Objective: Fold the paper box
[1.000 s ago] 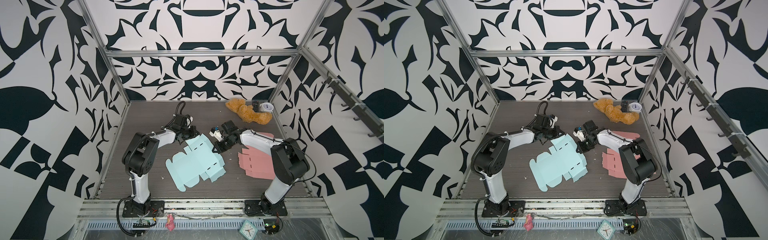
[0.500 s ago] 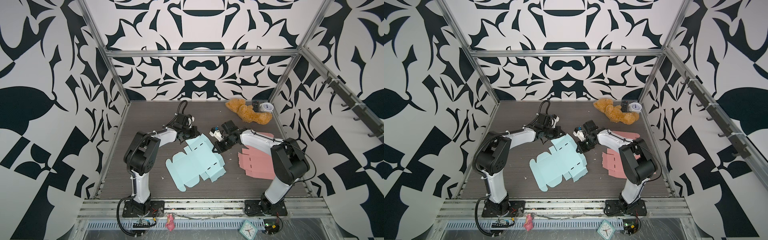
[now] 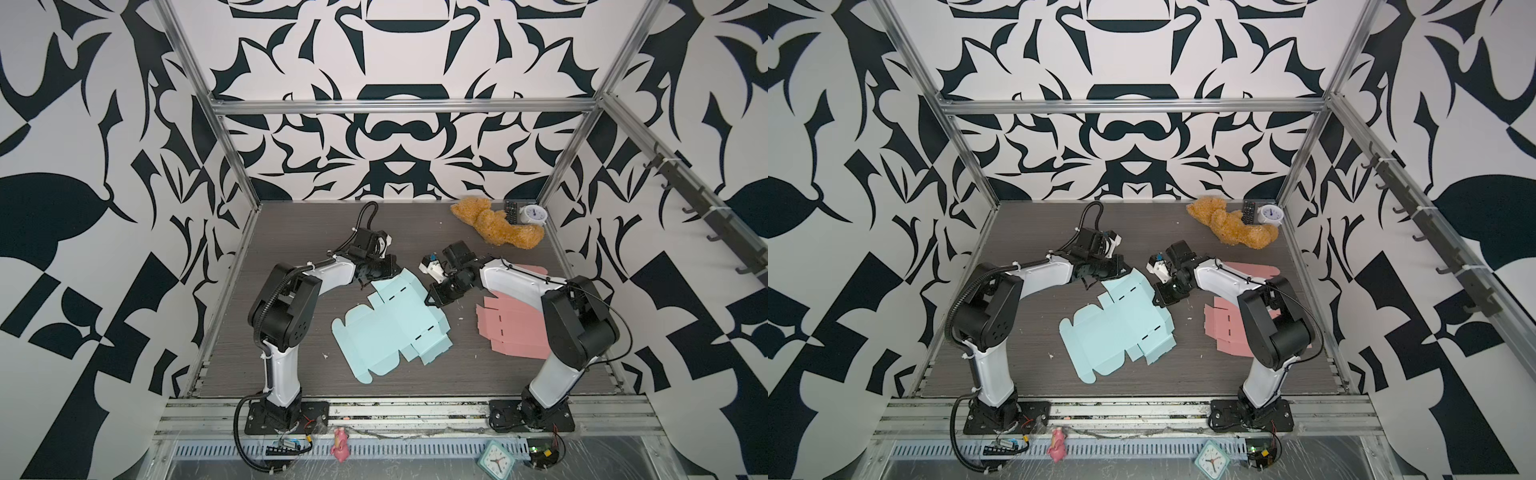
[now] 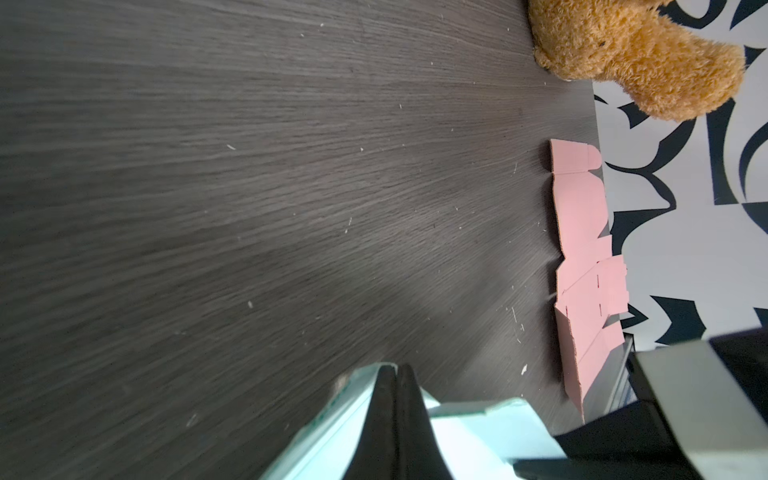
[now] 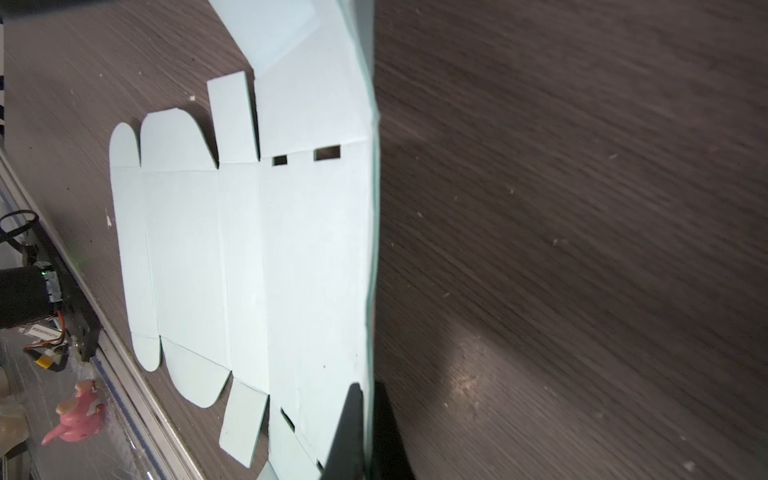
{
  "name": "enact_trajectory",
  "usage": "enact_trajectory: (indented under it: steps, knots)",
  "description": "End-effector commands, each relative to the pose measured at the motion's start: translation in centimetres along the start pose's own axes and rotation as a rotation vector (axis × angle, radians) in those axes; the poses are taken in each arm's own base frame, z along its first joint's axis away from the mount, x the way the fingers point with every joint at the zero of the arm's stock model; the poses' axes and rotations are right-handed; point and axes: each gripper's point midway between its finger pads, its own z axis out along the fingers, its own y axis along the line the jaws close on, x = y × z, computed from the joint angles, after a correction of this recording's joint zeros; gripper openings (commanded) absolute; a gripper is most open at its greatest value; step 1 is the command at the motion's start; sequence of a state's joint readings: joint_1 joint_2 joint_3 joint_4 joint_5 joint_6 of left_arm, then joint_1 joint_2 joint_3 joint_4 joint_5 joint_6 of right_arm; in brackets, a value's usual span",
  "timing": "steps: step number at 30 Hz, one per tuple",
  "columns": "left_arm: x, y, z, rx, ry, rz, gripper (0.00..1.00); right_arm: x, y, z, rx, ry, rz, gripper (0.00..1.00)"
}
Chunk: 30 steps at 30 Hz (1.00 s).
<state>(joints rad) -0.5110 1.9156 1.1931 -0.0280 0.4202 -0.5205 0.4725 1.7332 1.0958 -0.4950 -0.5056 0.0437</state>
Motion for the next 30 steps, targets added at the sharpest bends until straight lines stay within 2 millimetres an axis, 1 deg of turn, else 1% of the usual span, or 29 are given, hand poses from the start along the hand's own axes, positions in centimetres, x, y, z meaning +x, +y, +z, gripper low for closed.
enact_trajectory:
  steps: [1,7,11,21,25,30]
  knots:
    - [-0.2,-1.7,-1.4,0.014,0.002,0.050,0.00,-0.9,0.5,-0.8,0.009,-0.028,-0.045,0.02]
    - [0.8,-2.1,-1.8,0.003,0.020,0.075,0.00,-1.0,0.4,-1.0,0.020,-0.025,-0.051,0.02]
    - [1.5,-1.7,-1.9,-0.016,0.029,0.071,0.00,-1.1,0.5,-1.1,0.024,-0.029,-0.053,0.01]
    - [2.9,-2.3,-2.7,-0.011,0.038,0.066,0.00,-1.2,0.7,-1.4,0.035,-0.034,-0.064,0.00]
    - [3.3,-3.0,-2.8,0.005,0.040,0.071,0.00,-1.2,0.8,-1.3,0.036,-0.028,-0.071,0.00]
    - [3.8,-3.9,-2.5,0.028,0.057,0.083,0.00,-1.2,1.0,-1.3,0.043,-0.026,-0.081,0.00]
